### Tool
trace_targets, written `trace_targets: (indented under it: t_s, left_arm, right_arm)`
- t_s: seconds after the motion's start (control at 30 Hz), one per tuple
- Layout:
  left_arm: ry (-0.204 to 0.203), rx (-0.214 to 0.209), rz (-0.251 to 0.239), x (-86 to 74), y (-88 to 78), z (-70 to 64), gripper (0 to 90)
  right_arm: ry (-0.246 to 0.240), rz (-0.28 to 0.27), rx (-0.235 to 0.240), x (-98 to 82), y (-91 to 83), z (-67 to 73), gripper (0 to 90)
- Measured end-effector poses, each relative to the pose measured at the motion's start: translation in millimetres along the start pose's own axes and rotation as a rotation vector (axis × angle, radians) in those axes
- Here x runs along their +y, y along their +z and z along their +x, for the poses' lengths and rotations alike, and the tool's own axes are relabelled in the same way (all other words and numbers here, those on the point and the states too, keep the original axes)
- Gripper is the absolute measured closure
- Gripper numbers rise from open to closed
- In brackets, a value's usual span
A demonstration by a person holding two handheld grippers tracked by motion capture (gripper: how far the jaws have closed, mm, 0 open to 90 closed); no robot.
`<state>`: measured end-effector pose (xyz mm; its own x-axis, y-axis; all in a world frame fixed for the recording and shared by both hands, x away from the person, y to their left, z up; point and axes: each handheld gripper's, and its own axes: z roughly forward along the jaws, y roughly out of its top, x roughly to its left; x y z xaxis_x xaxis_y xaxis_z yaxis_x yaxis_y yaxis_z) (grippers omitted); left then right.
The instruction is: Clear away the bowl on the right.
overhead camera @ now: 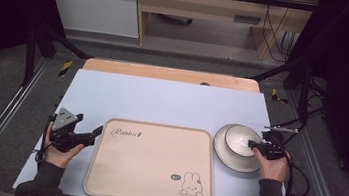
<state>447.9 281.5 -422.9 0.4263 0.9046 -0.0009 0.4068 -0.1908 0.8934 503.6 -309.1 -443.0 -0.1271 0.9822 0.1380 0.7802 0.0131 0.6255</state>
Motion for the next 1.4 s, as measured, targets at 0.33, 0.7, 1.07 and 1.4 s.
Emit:
trace_targets:
  t_s: [0.33, 0.7, 1.07, 1.4]
  left_arm:
    - [0.000, 0.001, 0.000, -0.1, 0.2, -0.1, 16.2]
    - [0.000, 0.001, 0.002, 0.0, 0.2, -0.2, 16.3]
    - [-0.001, 0.004, 0.001, 0.0, 0.2, -0.1, 16.4]
    - [-0.001, 0.004, 0.002, 0.2, -0.1, 0.1, 16.4]
  right_arm:
    - [0.004, 0.013, -0.008, -0.1, 1.0, -0.9, 75.5]
    - [0.034, 0.019, 0.009, 0.4, 0.9, -3.0, 77.0]
    - [0.069, 0.019, 0.026, 0.5, -0.1, -6.7, 79.8]
    - [0.088, 0.006, 0.032, 0.9, -2.5, -6.6, 82.0]
